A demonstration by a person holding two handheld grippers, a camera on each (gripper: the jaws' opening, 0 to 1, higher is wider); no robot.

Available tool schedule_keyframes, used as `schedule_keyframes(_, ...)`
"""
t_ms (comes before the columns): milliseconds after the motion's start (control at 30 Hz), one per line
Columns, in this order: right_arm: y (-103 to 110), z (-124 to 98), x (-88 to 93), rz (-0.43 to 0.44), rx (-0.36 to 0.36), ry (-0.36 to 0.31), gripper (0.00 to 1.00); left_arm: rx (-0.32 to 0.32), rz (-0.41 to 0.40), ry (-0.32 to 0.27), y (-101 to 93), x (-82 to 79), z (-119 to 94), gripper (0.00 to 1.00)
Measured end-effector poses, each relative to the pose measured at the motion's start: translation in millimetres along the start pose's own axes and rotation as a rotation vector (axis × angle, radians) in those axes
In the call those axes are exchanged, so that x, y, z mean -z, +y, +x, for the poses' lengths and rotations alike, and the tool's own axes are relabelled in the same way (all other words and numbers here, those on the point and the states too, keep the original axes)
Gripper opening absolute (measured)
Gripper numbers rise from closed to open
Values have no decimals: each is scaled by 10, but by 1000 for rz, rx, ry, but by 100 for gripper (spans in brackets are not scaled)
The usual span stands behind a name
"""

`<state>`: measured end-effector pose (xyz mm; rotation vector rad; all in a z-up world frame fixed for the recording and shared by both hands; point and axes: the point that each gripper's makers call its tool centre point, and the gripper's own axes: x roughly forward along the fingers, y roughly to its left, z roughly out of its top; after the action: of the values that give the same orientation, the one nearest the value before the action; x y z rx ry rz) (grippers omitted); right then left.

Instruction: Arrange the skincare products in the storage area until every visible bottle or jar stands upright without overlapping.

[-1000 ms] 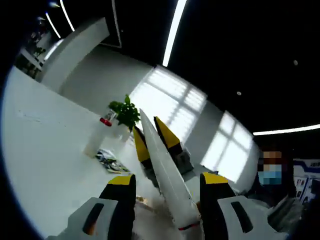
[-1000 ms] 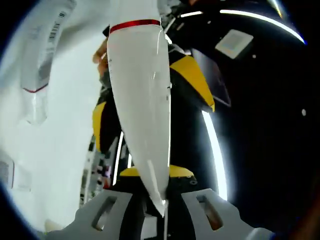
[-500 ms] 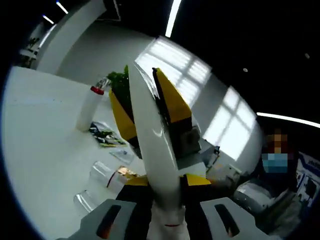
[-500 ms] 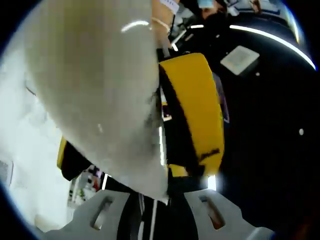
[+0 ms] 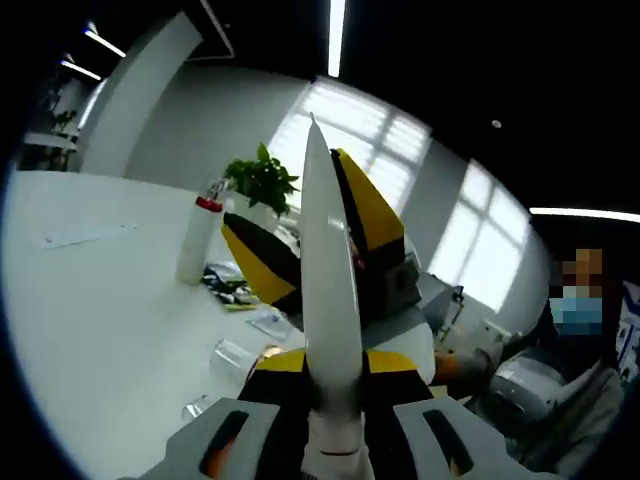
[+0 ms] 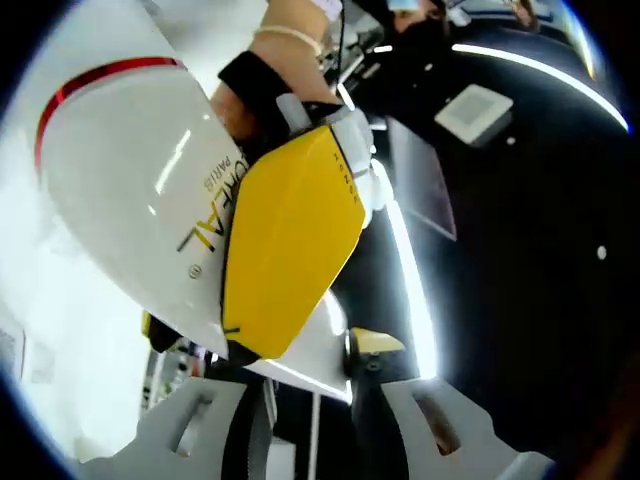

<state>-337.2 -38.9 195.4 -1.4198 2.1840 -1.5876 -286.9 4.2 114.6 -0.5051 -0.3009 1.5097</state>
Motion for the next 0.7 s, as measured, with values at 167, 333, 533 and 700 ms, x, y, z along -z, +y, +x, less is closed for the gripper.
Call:
schedule_keyframes(167, -81, -28, -117, 118, 3, -47, 33, 18, 5, -67, -58, -117, -114, 17)
schedule_keyframes(333, -65, 10, -92, 144, -11, -32, 31, 31, -17, -116, 8, -205, -177, 17)
schedule_keyframes(533, -15, 32, -18, 187, -40, -14, 24, 26, -46, -206, 33, -319, -259, 17)
schedule_keyframes(700, 100, 53, 76, 317, -101, 33, 13, 42, -27, -308, -13, -476, -408, 17)
